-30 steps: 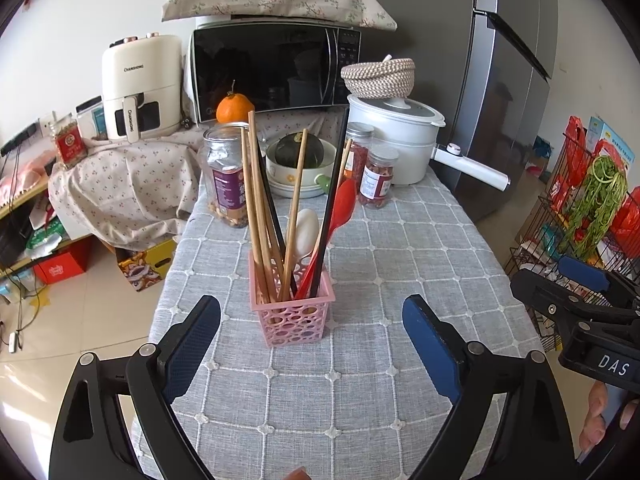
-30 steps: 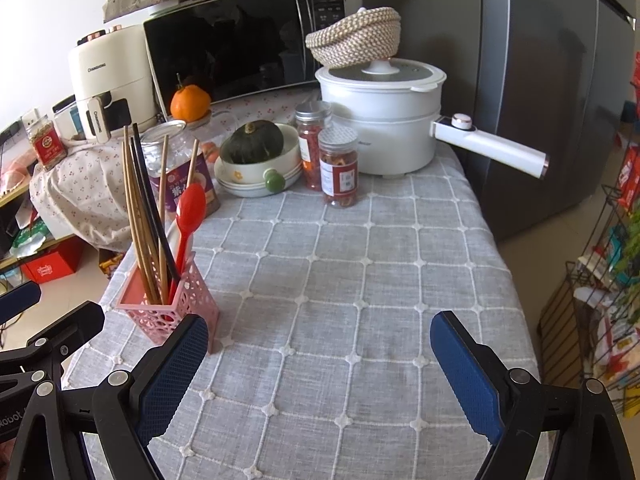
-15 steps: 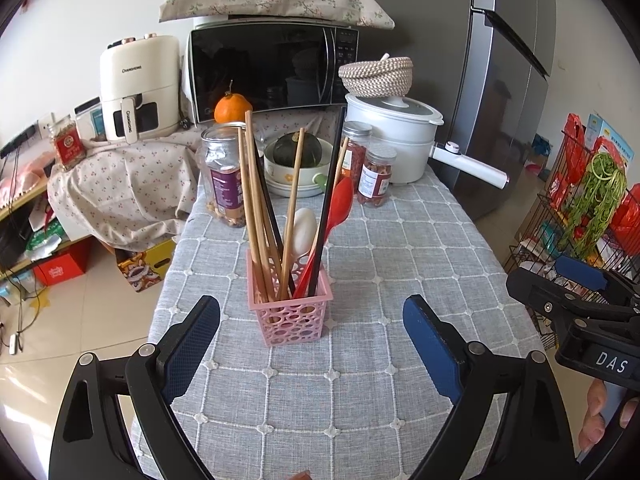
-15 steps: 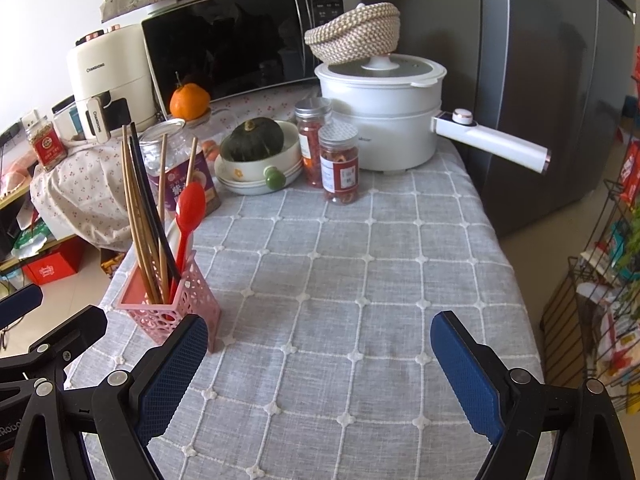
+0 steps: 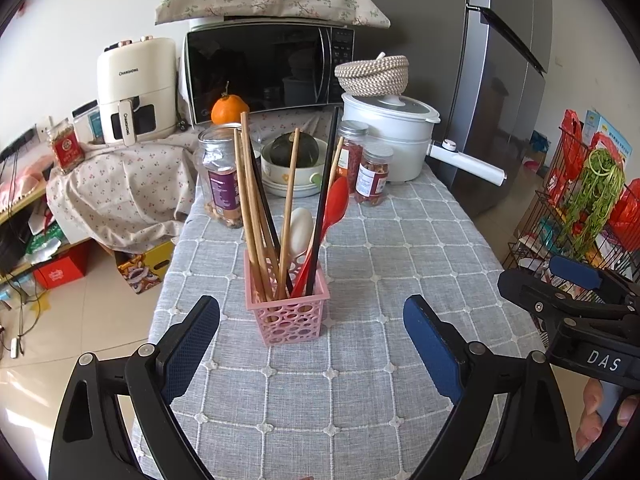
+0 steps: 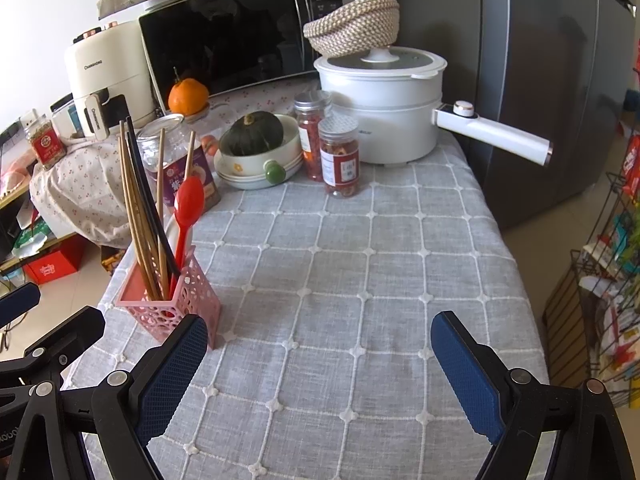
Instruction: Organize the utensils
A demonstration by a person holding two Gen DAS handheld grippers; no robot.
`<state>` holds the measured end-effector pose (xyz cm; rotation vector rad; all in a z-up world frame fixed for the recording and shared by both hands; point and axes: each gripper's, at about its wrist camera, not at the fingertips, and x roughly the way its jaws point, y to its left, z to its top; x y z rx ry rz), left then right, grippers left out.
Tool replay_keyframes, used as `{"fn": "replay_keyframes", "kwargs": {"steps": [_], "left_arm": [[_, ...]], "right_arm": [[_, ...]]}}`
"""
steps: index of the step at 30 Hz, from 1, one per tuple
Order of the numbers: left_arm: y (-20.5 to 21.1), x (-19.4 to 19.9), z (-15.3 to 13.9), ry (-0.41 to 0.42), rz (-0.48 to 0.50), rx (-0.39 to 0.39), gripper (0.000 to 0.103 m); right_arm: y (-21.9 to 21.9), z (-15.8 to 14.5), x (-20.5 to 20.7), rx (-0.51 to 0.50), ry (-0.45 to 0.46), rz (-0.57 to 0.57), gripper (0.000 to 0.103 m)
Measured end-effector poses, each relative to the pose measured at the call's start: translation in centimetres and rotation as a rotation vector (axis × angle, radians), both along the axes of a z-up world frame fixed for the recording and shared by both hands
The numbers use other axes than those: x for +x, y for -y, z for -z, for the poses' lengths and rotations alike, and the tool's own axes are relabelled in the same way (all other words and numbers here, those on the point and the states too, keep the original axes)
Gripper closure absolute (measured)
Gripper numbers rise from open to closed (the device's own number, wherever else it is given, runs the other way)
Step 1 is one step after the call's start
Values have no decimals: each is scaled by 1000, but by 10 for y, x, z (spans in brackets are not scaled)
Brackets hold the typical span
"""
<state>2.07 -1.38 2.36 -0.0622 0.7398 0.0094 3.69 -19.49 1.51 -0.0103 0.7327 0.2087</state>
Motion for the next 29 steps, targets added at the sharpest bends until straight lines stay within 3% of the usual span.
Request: {"fn": "replay_keyframes", "kwargs": {"steps": [29], "left_arm": [[-5,0,2,8,-2,21,8]], "right_arm": [[1,7,4,8,-31,3,9]]}}
